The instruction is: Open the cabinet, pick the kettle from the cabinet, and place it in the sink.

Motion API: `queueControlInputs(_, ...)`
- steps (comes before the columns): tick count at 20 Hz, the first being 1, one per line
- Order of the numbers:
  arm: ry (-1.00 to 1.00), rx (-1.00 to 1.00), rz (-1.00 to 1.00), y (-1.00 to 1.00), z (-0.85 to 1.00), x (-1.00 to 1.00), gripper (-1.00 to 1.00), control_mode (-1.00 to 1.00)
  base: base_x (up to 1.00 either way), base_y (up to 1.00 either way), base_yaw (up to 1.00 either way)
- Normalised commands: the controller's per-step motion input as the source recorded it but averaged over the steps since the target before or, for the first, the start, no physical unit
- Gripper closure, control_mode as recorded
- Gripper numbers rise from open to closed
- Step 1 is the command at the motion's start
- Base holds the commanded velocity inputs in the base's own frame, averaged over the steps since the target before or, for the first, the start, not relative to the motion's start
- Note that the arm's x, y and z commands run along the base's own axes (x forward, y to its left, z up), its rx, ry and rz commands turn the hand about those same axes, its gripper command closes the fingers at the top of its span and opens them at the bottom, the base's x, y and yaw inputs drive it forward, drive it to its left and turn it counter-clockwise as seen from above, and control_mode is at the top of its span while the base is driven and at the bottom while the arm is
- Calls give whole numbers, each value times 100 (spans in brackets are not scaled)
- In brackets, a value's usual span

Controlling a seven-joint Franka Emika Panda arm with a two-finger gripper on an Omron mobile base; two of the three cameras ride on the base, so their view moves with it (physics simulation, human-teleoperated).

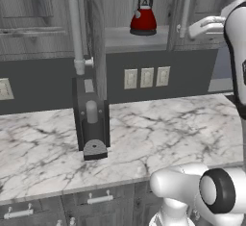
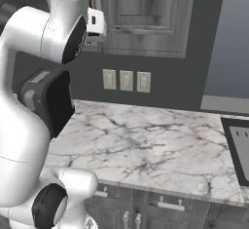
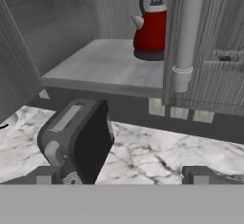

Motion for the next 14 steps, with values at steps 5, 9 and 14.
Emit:
queueControlInputs(5, -1, -10, -5, -12, 7, 43, -100, -100, 0, 0, 0)
queueControlInputs(9, -2, -7, -8, -4, 4, 46, -100, -100, 0, 0, 0)
queueControlInputs(14, -1, -4, -15, -7, 0, 47, -100, -100, 0, 0, 0)
